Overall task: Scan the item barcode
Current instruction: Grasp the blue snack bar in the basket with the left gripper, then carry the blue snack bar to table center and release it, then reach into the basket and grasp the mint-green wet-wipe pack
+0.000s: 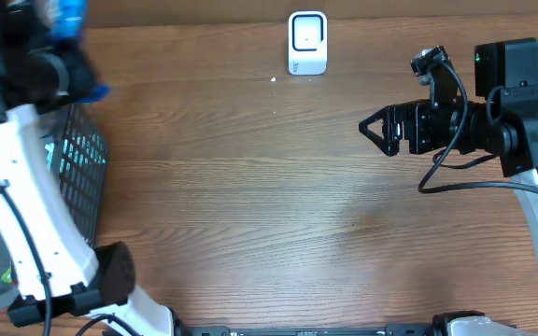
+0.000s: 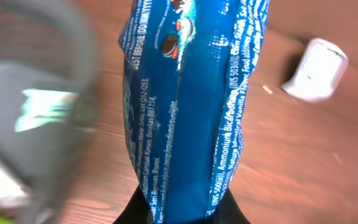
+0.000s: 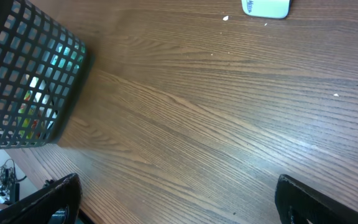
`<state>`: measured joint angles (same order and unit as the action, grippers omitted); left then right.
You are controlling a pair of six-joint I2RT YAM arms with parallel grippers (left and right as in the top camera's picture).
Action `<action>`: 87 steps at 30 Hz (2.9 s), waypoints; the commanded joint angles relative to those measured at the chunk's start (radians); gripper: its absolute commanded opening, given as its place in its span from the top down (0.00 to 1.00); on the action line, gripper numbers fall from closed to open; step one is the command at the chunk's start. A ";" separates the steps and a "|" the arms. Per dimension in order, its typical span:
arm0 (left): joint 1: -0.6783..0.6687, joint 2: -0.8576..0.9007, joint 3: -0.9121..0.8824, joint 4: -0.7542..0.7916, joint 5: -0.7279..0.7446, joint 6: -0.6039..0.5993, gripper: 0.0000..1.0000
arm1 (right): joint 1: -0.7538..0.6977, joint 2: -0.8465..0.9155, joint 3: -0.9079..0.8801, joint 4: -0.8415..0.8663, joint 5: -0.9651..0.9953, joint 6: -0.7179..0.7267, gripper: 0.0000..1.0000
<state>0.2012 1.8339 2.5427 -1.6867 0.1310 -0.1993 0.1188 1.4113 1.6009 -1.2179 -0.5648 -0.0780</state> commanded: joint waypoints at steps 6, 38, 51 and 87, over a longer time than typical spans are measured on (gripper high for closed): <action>-0.319 -0.023 -0.243 0.000 -0.091 -0.240 0.96 | 0.005 -0.001 0.028 0.004 0.002 0.004 0.00; -0.552 -0.032 -0.971 0.586 -0.067 -0.216 0.28 | 0.005 0.005 0.028 0.007 0.002 0.004 0.00; -0.278 -0.032 -0.108 0.045 -0.222 -0.206 0.26 | 0.005 0.005 0.028 0.004 0.002 0.004 0.00; 0.436 -0.056 -1.175 0.992 -0.053 -0.359 0.18 | 0.005 0.005 0.028 -0.026 0.002 0.005 0.01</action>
<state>0.6472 1.7790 1.4452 -0.7628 0.0715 -0.5484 0.1188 1.4174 1.6012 -1.2449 -0.5613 -0.0776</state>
